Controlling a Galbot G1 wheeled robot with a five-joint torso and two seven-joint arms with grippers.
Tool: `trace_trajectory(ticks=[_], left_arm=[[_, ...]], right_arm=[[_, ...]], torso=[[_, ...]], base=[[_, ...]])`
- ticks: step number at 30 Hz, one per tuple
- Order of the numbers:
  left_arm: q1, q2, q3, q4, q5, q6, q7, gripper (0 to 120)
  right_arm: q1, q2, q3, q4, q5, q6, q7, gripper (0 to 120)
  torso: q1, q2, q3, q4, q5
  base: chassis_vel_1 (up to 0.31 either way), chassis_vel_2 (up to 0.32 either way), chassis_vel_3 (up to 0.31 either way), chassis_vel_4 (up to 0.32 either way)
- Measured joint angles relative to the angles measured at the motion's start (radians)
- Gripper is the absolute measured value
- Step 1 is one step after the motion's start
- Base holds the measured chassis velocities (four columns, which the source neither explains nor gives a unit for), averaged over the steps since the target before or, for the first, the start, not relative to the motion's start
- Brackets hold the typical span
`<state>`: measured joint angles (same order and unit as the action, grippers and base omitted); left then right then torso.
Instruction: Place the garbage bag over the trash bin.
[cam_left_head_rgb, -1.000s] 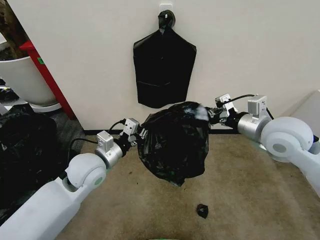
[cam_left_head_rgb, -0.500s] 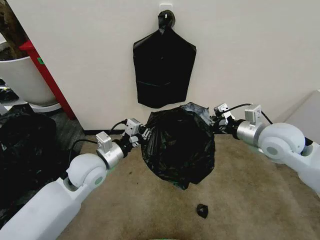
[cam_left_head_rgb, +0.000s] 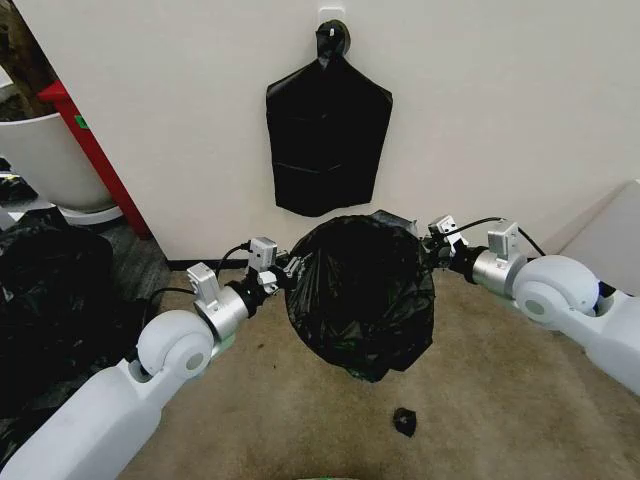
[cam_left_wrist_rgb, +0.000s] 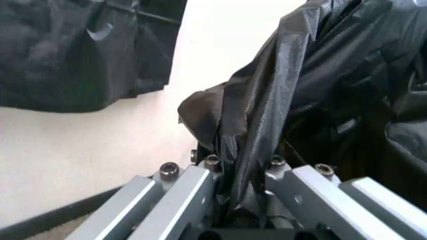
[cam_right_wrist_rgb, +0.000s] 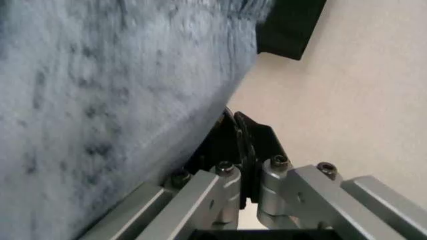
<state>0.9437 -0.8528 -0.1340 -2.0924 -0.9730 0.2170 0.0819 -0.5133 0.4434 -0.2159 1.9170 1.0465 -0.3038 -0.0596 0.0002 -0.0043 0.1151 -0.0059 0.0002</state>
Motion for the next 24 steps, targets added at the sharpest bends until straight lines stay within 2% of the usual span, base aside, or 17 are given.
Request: trace_trajectory(ticks=[6, 9, 10, 16, 24], left_arm=[[0.003, -0.002, -0.002, 0.002, -0.063, -0.001, -0.002, 1], [0.001, -0.004, -0.002, 0.006, -0.095, 0.004, -0.021, 1], [0.001, -0.004, -0.002, 0.006, -0.095, 0.004, -0.021, 1], [-0.015, -0.015, 0.001, 0.047, -0.136, 0.021, -0.07, 1], [-0.008, -0.01, -0.002, 0.081, -0.178, 0.035, -0.054, 1]], right_arm=[[-0.008, 0.005, -0.003, -0.013, -0.001, 0.001, 0.0, 0], [-0.035, 0.003, 0.026, -0.016, -0.001, 0.002, 0.001, 13], [-0.035, 0.003, 0.026, -0.016, -0.001, 0.002, 0.001, 13], [-0.115, -0.013, 0.13, 0.018, 0.013, 0.027, 0.023, 36], [-0.144, -0.015, 0.185, 0.01, 0.075, 0.053, 0.042, 63]], torso=[[0.0, 0.0, 0.0, 0.0, -0.0002], [0.0, 0.0, 0.0, 0.0001, -0.0001], [0.0, 0.0, 0.0, 0.0001, -0.0001], [0.0, 0.0, 0.0, -0.0001, -0.0002], [0.0, 0.0, 0.0, 0.0, -0.0001]], base=[[0.0, 0.0, 0.0, 0.0], [0.0, 0.0, 0.0, 0.0], [0.0, 0.0, 0.0, 0.0], [0.0, 0.0, 0.0, 0.0], [0.0, 0.0, 0.0, 0.0]])
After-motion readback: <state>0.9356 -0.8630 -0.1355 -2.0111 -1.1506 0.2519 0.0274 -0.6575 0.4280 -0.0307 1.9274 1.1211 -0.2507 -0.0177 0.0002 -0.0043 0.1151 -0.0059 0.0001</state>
